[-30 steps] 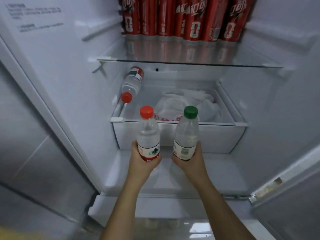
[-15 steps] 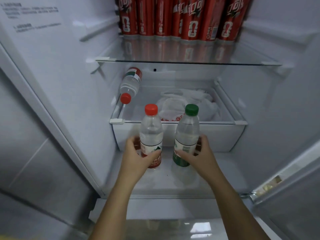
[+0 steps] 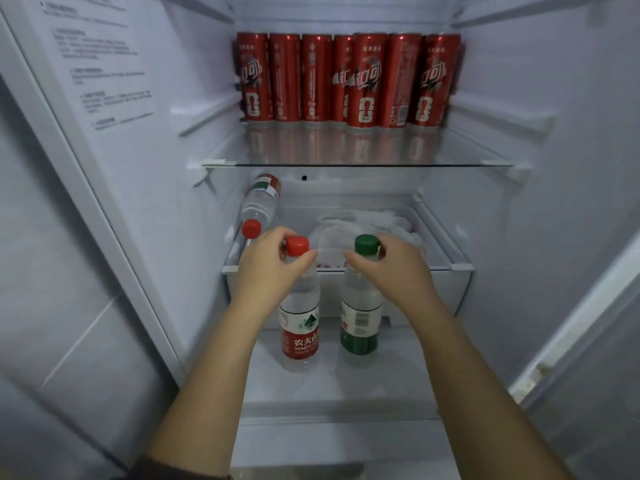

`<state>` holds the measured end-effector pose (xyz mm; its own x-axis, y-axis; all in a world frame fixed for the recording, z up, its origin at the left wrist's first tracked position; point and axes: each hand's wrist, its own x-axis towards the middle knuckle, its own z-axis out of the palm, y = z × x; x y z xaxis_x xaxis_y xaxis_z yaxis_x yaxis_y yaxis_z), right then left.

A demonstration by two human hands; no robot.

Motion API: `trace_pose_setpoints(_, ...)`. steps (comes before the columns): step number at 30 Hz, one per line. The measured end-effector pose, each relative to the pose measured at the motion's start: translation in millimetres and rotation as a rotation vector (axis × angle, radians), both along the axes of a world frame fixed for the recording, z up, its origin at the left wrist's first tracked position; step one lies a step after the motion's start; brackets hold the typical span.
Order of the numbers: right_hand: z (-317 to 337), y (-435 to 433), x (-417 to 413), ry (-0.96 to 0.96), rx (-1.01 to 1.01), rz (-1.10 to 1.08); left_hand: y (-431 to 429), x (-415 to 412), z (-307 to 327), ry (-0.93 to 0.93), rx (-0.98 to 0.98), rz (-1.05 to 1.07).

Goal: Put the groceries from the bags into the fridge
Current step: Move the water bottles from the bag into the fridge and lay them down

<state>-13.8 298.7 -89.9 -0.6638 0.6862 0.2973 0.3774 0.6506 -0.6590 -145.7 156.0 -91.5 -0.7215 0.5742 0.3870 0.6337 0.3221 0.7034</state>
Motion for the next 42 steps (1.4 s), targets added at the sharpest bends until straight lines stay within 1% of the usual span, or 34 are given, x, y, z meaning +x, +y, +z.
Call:
trace_pose_setpoints(2, 3, 1, -5, 0.005, 0.038, -0.013, 2, 0, -3, -0.012, 0.018, -0.001)
trace_pose_setpoints(5, 8, -1, 1, 0.134, 0.023, -0.007, 0, -2, -4, 0.011, 0.032, 0.023)
trace_pose_setpoints(7, 21, -6, 11, 0.243, 0.041, -0.023, -5, -5, -2, 0.035, 0.035, 0.052)
trace_pose_setpoints(12, 70, -21, 35, 0.586, 0.094, -0.024, -24, -12, 3, 0.038, -0.008, 0.107)
trace_pose_setpoints(16, 78, -33, 34, 0.789, 0.149, 0.0, -35, -17, 7, 0.032, -0.016, 0.157)
trace_pose_setpoints(18, 67, -35, 24, 0.833, 0.173, 0.001, -39, -19, 7, 0.043, -0.029, 0.173)
trace_pose_setpoints(24, 19, -20, -4, 0.819, 0.254, 0.035, -42, -21, 10, 0.074, -0.086, 0.177)
trace_pose_setpoints(28, -7, -10, -24, 0.752, 0.358, 0.085, -40, -22, 8, 0.094, -0.104, 0.188)
trace_pose_setpoints(30, -16, -9, -36, 0.673, 0.305, 0.055, -40, -22, 6, 0.111, -0.108, 0.199)
trace_pose_setpoints(31, -17, -10, -43, 0.593, 0.267, 0.003, -39, -22, 6, 0.118, -0.11, 0.202)
trace_pose_setpoints(33, -17, -10, -57, 0.318, 0.243, -0.097, -40, -22, 6, 0.12, -0.112, 0.201)
trace_pose_setpoints(35, -13, -9, -72, 0.04, 0.228, -0.11, -41, -22, 7, 0.123, -0.111, 0.199)
trace_pose_setpoints(36, -10, -8, -80, -0.054, 0.215, -0.101, -41, -22, 7, 0.133, -0.109, 0.2)
trace_pose_setpoints(37, -7, -8, -89, -0.117, 0.207, -0.087, -41, -22, 6, 0.145, -0.106, 0.2)
trace_pose_setpoints(39, -4, -11, -108, -0.186, 0.214, -0.062, -41, -22, 6, 0.158, -0.106, 0.202)
trace_pose_setpoints(42, -1, -14, -133, -0.207, 0.222, -0.049, -41, -22, 6, 0.163, -0.106, 0.201)
